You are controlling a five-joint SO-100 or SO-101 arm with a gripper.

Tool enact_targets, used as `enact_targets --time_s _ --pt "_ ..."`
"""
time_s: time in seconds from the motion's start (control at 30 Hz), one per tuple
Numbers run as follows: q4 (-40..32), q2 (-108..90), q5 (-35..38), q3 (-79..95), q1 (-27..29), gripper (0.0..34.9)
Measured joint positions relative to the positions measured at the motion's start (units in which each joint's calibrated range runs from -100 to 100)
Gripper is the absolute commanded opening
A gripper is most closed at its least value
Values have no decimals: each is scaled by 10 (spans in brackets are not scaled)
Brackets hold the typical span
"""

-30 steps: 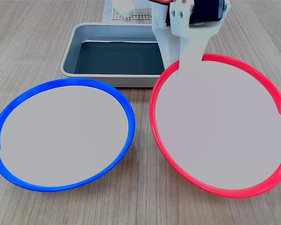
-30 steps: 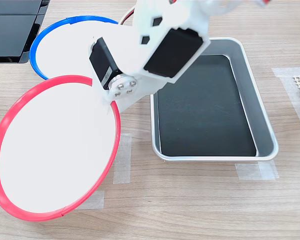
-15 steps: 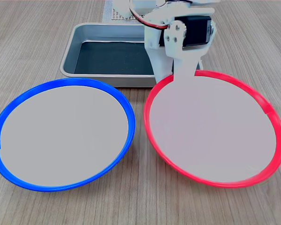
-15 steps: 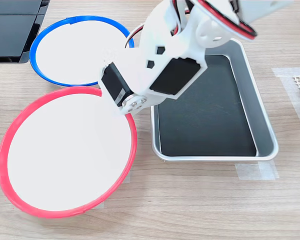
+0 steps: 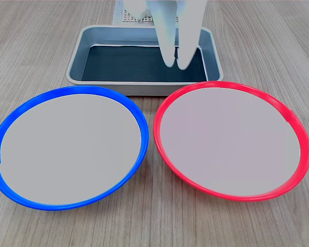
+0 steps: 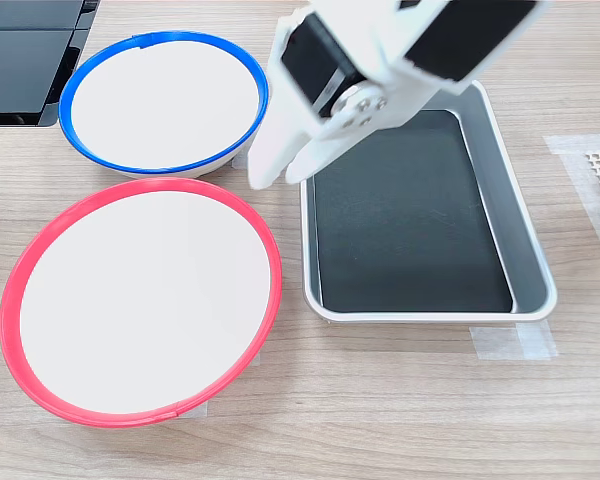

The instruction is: Lift the stacked dish and set it down on the table.

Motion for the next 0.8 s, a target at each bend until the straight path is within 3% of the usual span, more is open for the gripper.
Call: enact_targets --time_s 0.13,0.3,0.53,0.8 --pt "9 -127 -29 55 21 0" --pt "-53 -397 -112 254 40 0" --pt "-10 -742 -124 511 60 0" --pt "9 -828 -127 642 96 0"
